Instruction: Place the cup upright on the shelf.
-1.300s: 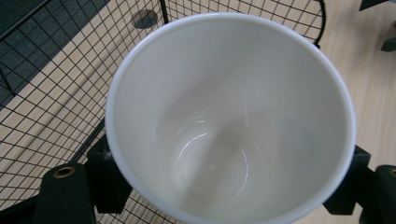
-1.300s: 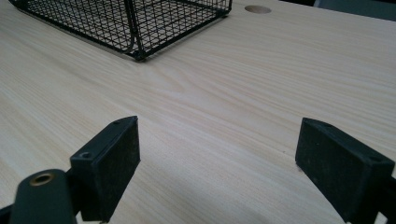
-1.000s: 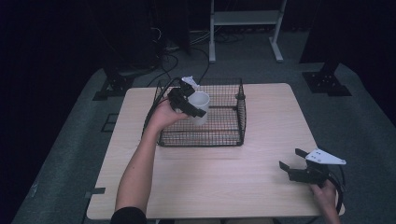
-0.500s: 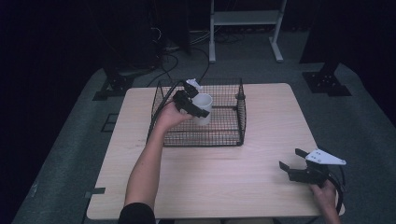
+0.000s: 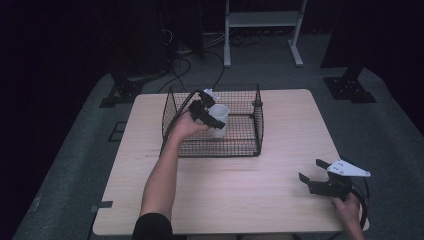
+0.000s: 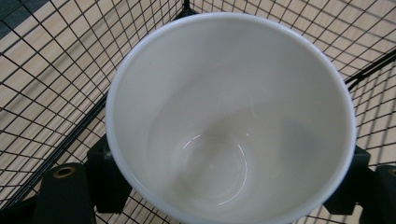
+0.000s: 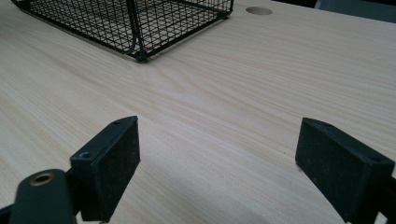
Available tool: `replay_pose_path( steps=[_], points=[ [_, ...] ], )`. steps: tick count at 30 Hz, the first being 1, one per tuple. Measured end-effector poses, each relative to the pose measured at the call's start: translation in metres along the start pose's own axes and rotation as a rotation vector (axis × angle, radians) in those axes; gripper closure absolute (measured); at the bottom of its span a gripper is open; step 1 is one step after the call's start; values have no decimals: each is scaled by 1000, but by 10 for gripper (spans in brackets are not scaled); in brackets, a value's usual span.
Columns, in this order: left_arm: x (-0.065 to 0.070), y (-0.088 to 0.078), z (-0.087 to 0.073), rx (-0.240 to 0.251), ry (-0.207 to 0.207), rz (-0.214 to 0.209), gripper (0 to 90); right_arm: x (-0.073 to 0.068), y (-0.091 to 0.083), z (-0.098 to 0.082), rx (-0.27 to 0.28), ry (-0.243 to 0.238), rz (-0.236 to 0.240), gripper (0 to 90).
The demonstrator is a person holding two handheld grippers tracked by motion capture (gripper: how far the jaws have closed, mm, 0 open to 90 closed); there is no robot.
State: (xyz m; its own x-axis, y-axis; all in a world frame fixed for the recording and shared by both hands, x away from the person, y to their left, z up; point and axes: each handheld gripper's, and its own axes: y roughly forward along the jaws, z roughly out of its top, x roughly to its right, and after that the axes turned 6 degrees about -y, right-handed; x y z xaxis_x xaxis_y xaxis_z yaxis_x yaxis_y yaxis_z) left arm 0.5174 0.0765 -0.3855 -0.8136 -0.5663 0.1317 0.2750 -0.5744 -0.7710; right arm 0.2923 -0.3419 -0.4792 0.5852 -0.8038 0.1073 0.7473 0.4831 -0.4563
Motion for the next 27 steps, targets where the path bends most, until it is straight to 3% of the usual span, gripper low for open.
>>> replay_pose_path(
  steps=[7,14,27],
  points=[
    [-3,16,-1,-33,-15,-5,209,0,0,0,5,0,-2,131],
    [-3,26,-2,-64,4,-3,209,0,-1,0,5,1,-1,131],
    [-5,23,-7,-77,-8,-9,191,0,-1,0,6,1,0,131]
  ],
)
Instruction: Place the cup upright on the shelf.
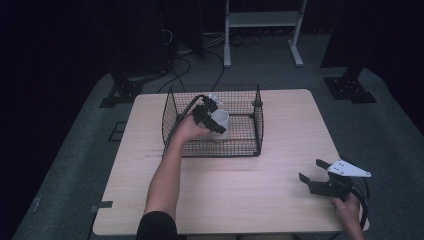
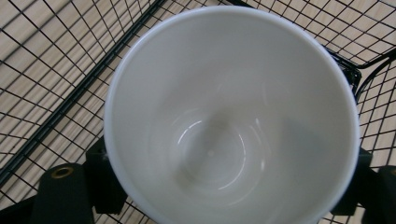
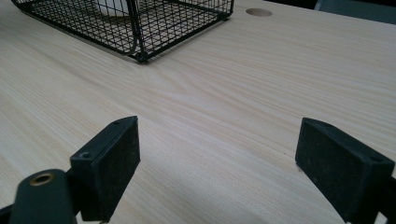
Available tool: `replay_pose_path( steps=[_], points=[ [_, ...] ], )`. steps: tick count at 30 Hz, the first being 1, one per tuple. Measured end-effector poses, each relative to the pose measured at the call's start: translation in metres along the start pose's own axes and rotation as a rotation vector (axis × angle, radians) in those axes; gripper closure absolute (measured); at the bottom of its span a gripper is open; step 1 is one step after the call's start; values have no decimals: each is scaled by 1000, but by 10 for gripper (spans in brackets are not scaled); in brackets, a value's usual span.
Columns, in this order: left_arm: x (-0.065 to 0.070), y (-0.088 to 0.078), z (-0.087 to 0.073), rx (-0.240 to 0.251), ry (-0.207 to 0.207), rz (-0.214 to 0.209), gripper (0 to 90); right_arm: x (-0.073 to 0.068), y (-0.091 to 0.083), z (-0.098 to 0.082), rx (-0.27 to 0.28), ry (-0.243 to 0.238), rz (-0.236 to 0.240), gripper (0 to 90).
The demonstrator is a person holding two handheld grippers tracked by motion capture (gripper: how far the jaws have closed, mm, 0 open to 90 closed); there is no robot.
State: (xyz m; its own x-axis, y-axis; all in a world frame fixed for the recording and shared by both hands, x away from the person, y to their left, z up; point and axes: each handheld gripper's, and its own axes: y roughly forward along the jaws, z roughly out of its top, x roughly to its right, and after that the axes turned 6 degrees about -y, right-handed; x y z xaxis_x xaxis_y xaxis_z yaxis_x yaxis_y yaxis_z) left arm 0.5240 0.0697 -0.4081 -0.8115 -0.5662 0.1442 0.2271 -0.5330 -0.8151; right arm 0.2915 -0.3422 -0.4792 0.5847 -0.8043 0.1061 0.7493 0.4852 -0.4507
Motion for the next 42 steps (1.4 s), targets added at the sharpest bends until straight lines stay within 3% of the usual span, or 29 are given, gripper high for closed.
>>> replay_pose_path(
  steps=[7,15,21,27,32,42],
  points=[
    [2,-2,0,6,0,4,165,0,0,0,0,-5,1,131],
    [4,-15,1,44,3,4,97,0,0,0,-2,-6,2,131],
    [8,-25,2,77,16,28,69,0,0,0,-3,-7,2,131],
    [10,-30,3,102,18,15,69,0,0,0,-1,-5,1,131],
    [18,-38,5,126,48,47,69,0,0,0,-1,-4,1,131],
    [29,-59,4,154,66,47,70,0,0,0,0,-4,3,131]
  ],
)
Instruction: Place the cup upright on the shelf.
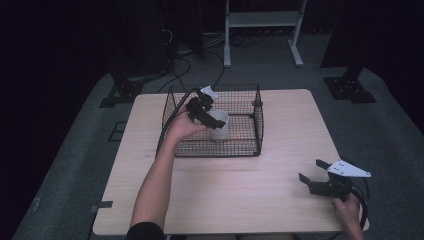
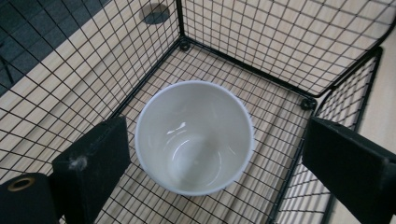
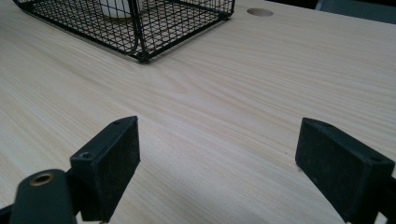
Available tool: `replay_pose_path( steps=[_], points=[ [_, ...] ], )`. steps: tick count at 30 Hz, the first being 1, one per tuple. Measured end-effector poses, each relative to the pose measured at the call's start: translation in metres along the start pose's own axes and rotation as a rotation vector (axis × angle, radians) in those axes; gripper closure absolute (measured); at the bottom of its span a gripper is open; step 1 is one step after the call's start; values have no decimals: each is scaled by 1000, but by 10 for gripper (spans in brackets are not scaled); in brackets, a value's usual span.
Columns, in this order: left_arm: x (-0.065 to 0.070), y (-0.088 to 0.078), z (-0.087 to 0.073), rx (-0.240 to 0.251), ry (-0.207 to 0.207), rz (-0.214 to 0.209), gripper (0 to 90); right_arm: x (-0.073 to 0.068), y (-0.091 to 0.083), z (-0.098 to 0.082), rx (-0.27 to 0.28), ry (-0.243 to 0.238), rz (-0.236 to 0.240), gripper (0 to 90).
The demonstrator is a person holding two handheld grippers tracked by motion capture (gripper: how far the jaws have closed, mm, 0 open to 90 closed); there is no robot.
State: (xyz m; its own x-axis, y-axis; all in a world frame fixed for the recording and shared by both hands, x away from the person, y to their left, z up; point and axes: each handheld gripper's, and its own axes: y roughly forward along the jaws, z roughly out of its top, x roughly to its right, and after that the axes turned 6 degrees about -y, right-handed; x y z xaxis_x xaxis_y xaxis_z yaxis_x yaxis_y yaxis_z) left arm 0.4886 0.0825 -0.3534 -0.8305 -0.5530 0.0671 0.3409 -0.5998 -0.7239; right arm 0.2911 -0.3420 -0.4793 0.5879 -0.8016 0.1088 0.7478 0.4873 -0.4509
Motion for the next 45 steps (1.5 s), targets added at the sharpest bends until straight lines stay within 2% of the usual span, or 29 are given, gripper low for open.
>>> replay_pose_path(
  steps=[1,4,9,12,14,25,39,45],
  points=[
    [3,-3,0,-3,14,5,70,0,0,0,-2,1,0,131],
    [6,-7,-2,2,19,3,70,0,0,0,-2,2,-1,131],
    [9,-16,-9,21,9,-2,72,0,0,0,-2,2,-1,131],
    [12,-19,-11,14,20,4,72,0,0,0,-4,1,-1,131],
    [15,-23,-13,26,23,3,73,0,0,0,-5,1,-1,131],
    [23,-31,-24,43,17,-3,74,0,0,0,-6,-2,-3,131],
    [42,-44,-32,63,55,-2,75,0,1,0,-8,-1,-5,131],
    [47,-49,-39,75,49,-5,74,0,1,0,-9,1,-6,131]
  ],
)
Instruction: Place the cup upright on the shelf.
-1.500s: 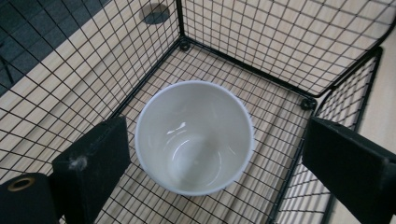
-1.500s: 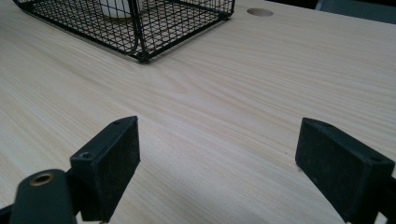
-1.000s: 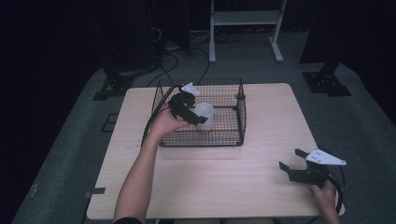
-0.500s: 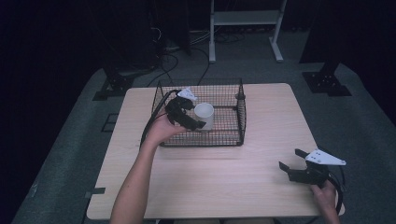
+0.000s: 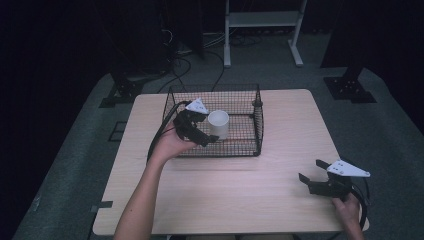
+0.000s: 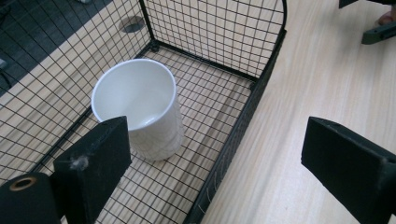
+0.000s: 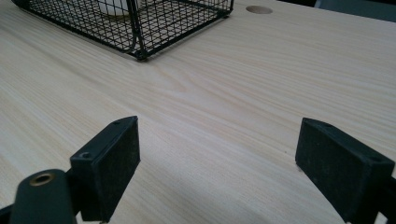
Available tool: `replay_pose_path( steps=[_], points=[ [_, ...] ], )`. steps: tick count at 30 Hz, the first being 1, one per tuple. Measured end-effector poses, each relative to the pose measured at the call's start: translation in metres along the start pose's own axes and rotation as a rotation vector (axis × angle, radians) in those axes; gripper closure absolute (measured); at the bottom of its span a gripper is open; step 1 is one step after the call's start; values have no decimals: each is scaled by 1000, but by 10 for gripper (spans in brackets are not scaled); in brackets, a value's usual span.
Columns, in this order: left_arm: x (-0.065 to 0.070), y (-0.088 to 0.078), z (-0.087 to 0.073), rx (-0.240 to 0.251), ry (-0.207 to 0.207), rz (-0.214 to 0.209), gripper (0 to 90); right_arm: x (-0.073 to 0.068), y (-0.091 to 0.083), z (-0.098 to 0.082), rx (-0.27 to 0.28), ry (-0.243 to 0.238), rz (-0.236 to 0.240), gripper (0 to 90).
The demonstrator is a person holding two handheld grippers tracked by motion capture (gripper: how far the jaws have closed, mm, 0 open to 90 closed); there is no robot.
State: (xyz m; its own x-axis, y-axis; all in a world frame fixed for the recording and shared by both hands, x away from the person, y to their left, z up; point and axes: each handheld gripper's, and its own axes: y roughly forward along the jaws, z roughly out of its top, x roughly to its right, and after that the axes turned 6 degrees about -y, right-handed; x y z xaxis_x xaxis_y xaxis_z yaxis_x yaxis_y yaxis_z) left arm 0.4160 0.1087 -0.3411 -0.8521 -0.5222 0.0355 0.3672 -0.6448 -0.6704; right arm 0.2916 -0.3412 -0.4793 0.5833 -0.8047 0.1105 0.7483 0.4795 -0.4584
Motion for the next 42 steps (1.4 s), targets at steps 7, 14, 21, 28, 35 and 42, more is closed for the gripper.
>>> replay_pose_path(
  steps=[7,14,21,28,35,42],
  points=[
    [6,-4,-6,12,8,-15,74,0,0,0,1,-1,0,131],
    [12,-5,-12,8,16,-16,74,0,0,0,1,1,-1,131],
    [19,-8,-19,5,25,-16,74,0,0,0,1,0,-2,131],
    [24,-9,-27,7,24,-25,74,0,0,0,-2,5,-1,131],
    [27,-11,-32,3,25,-22,74,0,0,0,-1,7,-3,131],
    [32,-15,-37,8,32,-21,74,0,0,0,-2,7,-3,131]
  ],
)
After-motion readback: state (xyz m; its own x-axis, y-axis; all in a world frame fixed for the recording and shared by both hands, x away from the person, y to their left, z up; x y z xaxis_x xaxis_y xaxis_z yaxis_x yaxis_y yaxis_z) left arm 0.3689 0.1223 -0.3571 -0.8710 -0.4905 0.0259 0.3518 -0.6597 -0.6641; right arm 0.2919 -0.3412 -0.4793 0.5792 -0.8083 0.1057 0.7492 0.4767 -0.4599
